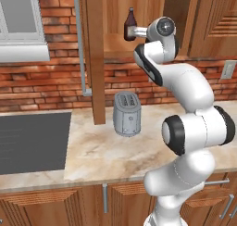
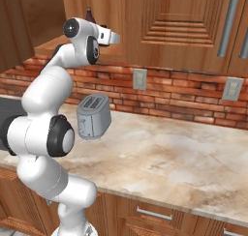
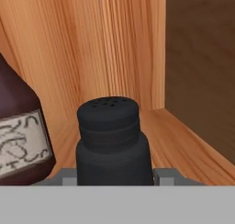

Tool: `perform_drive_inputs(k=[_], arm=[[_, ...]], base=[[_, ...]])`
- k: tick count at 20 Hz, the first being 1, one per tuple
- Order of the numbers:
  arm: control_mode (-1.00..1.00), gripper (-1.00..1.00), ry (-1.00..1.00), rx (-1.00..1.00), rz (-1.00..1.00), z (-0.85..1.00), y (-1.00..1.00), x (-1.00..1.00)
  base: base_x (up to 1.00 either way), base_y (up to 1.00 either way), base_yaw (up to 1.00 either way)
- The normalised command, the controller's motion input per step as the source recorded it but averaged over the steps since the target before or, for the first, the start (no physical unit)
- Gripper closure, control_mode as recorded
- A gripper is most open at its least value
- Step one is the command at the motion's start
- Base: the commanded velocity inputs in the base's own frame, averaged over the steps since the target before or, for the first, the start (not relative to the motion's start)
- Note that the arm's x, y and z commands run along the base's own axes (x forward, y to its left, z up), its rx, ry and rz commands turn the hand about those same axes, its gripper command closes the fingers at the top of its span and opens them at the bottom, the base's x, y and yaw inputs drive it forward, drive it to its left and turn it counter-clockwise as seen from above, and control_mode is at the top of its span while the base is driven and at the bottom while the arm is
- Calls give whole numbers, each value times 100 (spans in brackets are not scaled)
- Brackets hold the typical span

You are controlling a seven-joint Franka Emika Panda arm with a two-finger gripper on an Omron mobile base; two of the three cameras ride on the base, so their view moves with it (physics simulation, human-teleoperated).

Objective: Collect the paprika, ketchup, and shaker from the cabinet and place them next to the stove.

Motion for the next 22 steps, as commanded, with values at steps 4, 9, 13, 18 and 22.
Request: perform_drive_inputs(k=[4, 9, 13, 18, 22], arm=[[-100, 100, 0, -1, 0, 0, 0, 1], [-100, 100, -1, 0, 0, 0, -2, -3], [-100, 100, -8, 2, 0, 0, -8, -34], [-100, 100, -9, 4, 0, 0, -6, -51], [-100, 100, -9, 4, 0, 0, -1, -66]], base=[[0, 0, 0], [0, 0, 0], [0, 0, 0], [0, 0, 0], [0, 0, 0]])
